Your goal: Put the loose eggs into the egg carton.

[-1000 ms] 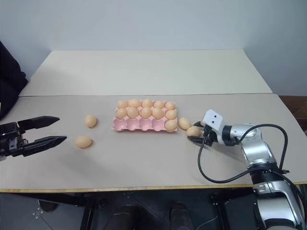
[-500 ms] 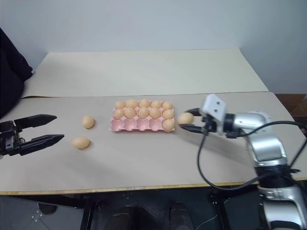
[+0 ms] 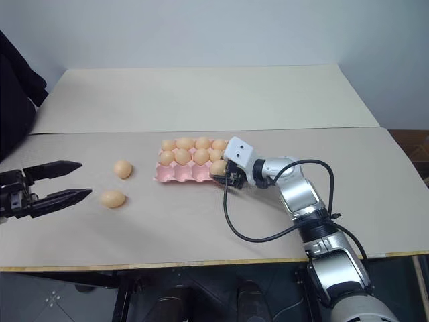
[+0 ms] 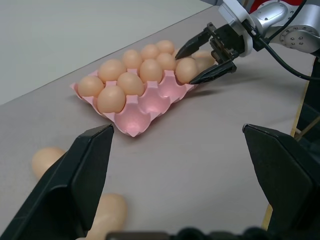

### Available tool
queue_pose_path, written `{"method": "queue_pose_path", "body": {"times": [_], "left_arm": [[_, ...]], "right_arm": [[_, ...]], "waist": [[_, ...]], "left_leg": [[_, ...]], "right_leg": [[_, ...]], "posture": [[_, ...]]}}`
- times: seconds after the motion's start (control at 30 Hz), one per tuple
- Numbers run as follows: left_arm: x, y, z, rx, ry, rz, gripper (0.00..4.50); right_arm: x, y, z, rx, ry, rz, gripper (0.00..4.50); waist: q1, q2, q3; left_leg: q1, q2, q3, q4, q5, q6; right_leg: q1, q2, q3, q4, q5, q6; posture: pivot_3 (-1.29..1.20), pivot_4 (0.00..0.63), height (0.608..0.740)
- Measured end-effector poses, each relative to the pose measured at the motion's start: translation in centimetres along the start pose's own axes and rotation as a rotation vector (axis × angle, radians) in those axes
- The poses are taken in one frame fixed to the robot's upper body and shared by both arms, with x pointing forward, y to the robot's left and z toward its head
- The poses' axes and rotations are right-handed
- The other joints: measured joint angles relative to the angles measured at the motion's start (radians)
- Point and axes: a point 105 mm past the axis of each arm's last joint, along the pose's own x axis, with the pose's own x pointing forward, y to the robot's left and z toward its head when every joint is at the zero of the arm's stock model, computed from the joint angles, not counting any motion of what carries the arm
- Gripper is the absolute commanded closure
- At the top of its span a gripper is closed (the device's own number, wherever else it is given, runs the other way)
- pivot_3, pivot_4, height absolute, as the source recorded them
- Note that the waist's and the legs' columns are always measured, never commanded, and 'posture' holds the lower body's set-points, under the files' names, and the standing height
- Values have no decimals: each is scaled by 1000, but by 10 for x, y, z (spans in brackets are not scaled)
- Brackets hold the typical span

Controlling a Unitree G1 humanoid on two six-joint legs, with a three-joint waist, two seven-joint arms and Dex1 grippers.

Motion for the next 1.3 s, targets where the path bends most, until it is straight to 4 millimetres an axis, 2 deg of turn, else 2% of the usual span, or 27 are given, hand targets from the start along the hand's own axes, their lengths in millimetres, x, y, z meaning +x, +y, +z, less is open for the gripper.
{"method": "queue_pose_path", "body": {"times": [0.13, 0.2, 0.3, 0.5, 0.57, 0.7, 0.83, 0.93, 1.0, 1.1, 1.2, 1.3], "left_arm": [[0, 1, 1, 3, -3, 5, 0], [0, 1, 1, 5, -5, 5, 0], [0, 2, 1, 3, -10, 5, 0], [-6, 7, -2, -11, -9, 17, 0], [-7, 7, -3, -15, -7, 17, 0], [-9, 6, -7, -25, 0, 13, 0], [-9, 5, -8, -26, -9, 10, 0], [-8, 6, -5, -10, -21, 8, 0], [-7, 6, -3, -4, -27, 4, 0], [-4, 8, -1, -2, -34, -6, 0], [-2, 8, -1, 1, -26, -13, 0], [-2, 9, -2, 2, -18, -9, 0]], "right_arm": [[-7, -3, 18, -26, -42, -20, 21], [-23, -8, 33, -51, -75, -39, 21], [-59, -11, 49, -56, -125, -62, 21], [-133, 0, 33, 19, -106, -33, 21], [-155, 6, 22, 51, -74, -33, 21], [-179, 14, -4, 126, 5, -73, 21], [-178, 11, -8, 128, 18, -108, 21], [-168, 1, -8, 102, 24, -128, 21], [-156, -5, -15, 100, 51, -140, 21], [-127, -19, -37, 100, 123, -174, 21], [-98, -25, -57, 121, 164, -163, 21], [-84, -29, -64, 112, 176, -156, 21]], "waist": [[-2, 0, 0], [1, 0, 0], [13, 0, 0], [19, 0, 0], [18, 0, 0], [11, 0, 0], [10, 0, 0], [12, -1, 0], [13, -1, 0], [10, -1, 0], [11, -1, 0], [11, -1, 0]], "left_leg": [[-1, 0, 0, 0, 0, 0], [-2, 0, 0, 0, 0, 0], [-2, 0, 0, 0, 0, 0], [1, 0, 0, 0, 0, 0], [2, 0, 0, 0, -1, 1], [5, 0, 3, 0, -1, 1], [8, 1, 4, 0, -1, 1], [8, 1, 4, 0, -1, 1], [7, 1, 4, 0, -1, 1], [8, 1, 5, 0, -1, 1], [6, 1, 5, -1, -1, 1], [4, 1, 4, -1, -1, 1]], "right_leg": [[-1, 0, 0, 0, 0, 0], [-2, 0, 0, 0, 0, 0], [-1, 0, 0, -1, 0, 0], [4, 0, -1, -2, 0, 0], [5, 0, -1, -2, 0, 0], [6, 0, 1, -1, 0, 0], [8, 0, 3, -1, 0, 0], [8, 0, 2, -2, 0, 0], [8, 0, 2, -2, 0, 0], [7, 0, 3, -1, 0, 0], [5, 0, 3, -1, 0, 0], [4, 0, 3, -2, 0, 0]], "posture": [[0, 150, 740], [0, 150, 740], [0, 150, 740], [0, 150, 740], [0, 150, 740], [0, 150, 740], [0, 150, 740], [0, 150, 740], [0, 150, 740], [0, 150, 740], [0, 150, 740], [0, 150, 740]]}}
